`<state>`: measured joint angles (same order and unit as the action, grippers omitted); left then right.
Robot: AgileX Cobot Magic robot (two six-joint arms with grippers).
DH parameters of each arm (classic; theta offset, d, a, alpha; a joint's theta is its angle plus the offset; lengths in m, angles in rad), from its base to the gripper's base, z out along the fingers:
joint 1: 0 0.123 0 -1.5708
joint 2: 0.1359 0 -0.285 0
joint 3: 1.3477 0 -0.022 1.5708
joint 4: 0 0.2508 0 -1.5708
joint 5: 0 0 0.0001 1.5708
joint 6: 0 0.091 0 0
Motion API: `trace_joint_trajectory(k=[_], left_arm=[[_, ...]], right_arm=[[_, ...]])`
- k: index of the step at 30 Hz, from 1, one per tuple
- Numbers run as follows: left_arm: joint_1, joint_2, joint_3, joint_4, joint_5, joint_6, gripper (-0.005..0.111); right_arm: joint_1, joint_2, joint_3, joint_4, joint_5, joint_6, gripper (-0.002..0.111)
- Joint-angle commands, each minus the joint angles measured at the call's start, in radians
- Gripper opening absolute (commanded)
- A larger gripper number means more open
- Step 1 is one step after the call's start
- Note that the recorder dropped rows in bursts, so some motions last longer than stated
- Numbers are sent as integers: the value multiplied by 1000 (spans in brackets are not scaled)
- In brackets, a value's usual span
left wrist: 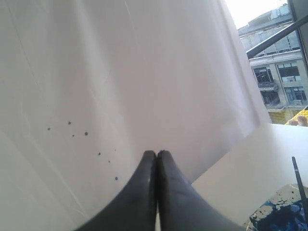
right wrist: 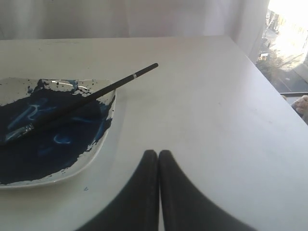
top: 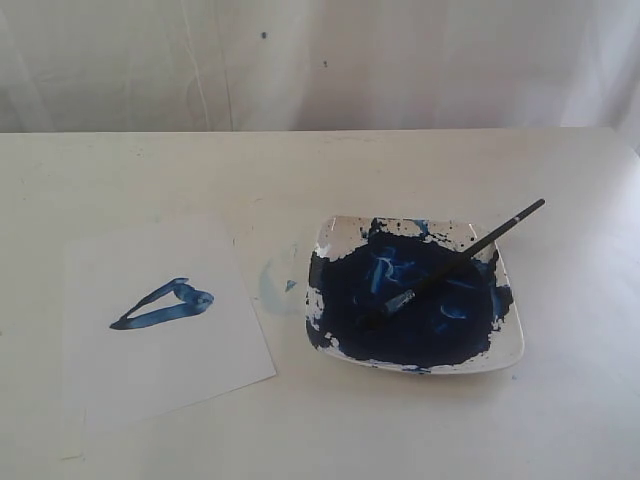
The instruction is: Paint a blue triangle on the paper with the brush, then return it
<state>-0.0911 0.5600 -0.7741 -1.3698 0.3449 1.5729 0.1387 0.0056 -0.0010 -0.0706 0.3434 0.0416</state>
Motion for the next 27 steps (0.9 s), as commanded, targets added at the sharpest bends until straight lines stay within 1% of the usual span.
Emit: trace_joint_trajectory(k=[1, 5, 10, 14, 18, 21, 22, 24, 27], left_arm=[[-3, -14, 6, -19, 4, -3, 0], [-3, -27, 8, -19, -10, -3, 0], [-1, -127, 30, -19, -21, -3, 0], [9, -212, 97, -19, -17, -3, 0], [50, -292, 206, 4, -13, -3, 0], [80, -355, 302, 76, -11, -3, 0], [89, -382, 344, 127, -9, -3, 0], [91, -422, 402, 182, -40, -15, 0], [91, -483, 474, 342, -63, -15, 0]], right_arm=[[2, -6, 1, -9, -8, 0, 0], [2, -6, 1, -9, -8, 0, 0], [2, -6, 1, -9, -8, 0, 0], [2, -6, 1, -9, -8, 0, 0], [2, -6, 1, -9, -8, 0, 0], [2, -6, 1, -9, -8, 0, 0], [2, -6, 1, -9, -8, 0, 0], [2, -6, 1, -9, -8, 0, 0], [3, -6, 1, -9, -7, 0, 0]])
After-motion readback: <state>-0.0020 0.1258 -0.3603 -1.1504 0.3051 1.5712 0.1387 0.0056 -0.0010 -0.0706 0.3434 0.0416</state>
